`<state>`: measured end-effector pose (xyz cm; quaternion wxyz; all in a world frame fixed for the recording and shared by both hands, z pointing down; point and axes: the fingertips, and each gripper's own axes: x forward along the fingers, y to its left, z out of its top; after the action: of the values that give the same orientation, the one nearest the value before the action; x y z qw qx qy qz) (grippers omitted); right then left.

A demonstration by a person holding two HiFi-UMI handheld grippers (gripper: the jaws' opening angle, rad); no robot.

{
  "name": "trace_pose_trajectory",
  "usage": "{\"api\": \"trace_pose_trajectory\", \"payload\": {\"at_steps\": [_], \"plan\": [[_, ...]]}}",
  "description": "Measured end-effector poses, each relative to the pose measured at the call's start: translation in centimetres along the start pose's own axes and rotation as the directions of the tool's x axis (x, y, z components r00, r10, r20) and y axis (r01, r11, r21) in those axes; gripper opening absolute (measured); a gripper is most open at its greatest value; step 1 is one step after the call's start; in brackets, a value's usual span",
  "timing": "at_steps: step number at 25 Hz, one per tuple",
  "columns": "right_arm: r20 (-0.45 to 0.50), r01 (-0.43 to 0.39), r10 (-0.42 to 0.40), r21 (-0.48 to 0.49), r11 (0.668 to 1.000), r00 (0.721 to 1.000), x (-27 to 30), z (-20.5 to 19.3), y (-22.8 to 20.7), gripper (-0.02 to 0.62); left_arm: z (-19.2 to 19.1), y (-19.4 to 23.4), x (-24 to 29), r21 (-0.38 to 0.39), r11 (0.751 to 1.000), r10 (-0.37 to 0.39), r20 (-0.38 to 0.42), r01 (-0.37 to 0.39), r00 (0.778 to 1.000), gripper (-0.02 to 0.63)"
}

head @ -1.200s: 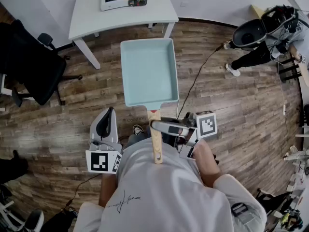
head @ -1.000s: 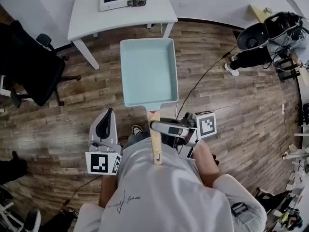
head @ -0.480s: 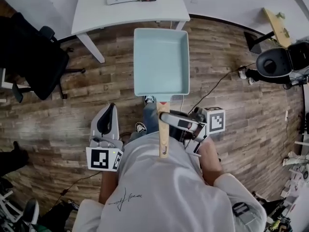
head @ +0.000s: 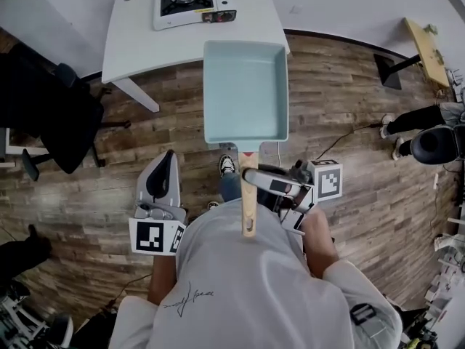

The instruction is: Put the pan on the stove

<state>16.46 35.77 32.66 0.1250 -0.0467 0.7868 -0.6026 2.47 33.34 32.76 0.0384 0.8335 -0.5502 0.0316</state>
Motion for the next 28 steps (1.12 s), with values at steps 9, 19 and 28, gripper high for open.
{"api": "trace_pose_trajectory", "payload": {"at_steps": [9,19,28], "plan": [[-0.018,-0.012,0.011,-0.018,1.000,1.000,0.8,8.6,-2.8,0.156,0.2,2.2,8.3,-0.008,1.000,0.024,-0.018,-0.024,1.000,0.005],[-0.038,0.001,-0.001,0.015,1.000,0.999,1.2,13.8,-5.3,0.157,0.3,3.7,14.5,-0.049,0.998,0.025,-0.037,-0.027,0.999,0.005],[-0.072,0.019,-0.016,0.032,0.999,0.997,3.8,16.7,-7.3,0.163,-1.0,6.2,16.6,-0.107,0.993,0.047,-0.041,-0.051,0.998,0.005]]}}
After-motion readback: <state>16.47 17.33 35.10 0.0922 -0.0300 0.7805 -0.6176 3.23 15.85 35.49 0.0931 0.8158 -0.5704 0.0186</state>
